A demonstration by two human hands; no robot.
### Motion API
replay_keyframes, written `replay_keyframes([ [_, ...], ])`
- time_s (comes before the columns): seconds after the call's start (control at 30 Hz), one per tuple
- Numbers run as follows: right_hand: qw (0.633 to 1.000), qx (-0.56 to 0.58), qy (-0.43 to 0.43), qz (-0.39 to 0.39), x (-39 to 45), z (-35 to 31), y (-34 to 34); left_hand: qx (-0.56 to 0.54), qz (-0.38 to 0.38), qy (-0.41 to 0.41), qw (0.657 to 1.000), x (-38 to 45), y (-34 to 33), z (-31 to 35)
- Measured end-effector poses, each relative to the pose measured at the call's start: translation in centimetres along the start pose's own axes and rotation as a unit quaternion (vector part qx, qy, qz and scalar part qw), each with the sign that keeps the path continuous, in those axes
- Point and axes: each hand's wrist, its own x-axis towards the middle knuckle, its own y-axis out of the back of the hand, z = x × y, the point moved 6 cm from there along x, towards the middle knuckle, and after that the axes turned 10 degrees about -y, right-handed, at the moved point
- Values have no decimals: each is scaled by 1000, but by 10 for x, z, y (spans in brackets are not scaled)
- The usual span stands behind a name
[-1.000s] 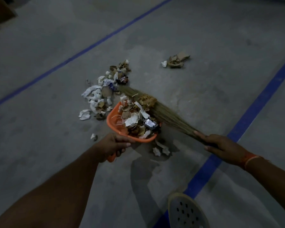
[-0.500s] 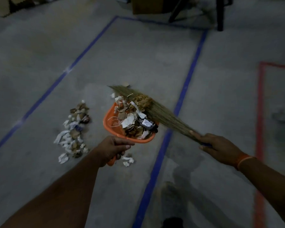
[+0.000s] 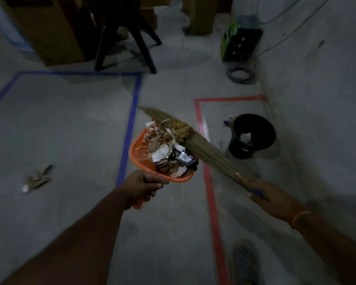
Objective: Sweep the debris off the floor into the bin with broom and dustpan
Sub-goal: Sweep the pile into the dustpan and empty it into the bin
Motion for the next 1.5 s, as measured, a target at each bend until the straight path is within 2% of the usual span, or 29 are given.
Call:
replay_keyframes([
  [0.17, 998, -1, -60, 6, 34, 158, 56, 33, -43, -9, 998, 156, -114, 44],
  [0.3, 994, -16, -100, 41, 68, 266, 87, 74, -75, 9, 994, 270, -185, 79],
  [0.53, 984, -76, -146, 63, 120, 369, 96, 165, -121, 95, 974, 405, -263, 111],
  [0.63, 975, -113, -180, 62, 132, 389, 92, 183, -150, 149, 960, 432, -290, 121],
  [0.77, 969, -95, -214, 84, 139, 405, 91, 210, -211, 188, 936, 448, -312, 133],
  [1.0, 957, -63, -276, 58, 142, 424, 91, 221, -180, 210, 935, 473, -314, 133],
  [1.1, 957, -86, -271, 62, 145, 421, 88, 244, -213, 239, 915, 473, -318, 137],
  [1.27, 957, -61, -276, 63, 150, 419, 88, 301, -237, 284, 879, 475, -315, 148],
  [1.5, 956, -55, -275, 85, 150, 421, 100, 286, -191, 323, 882, 484, -307, 160],
])
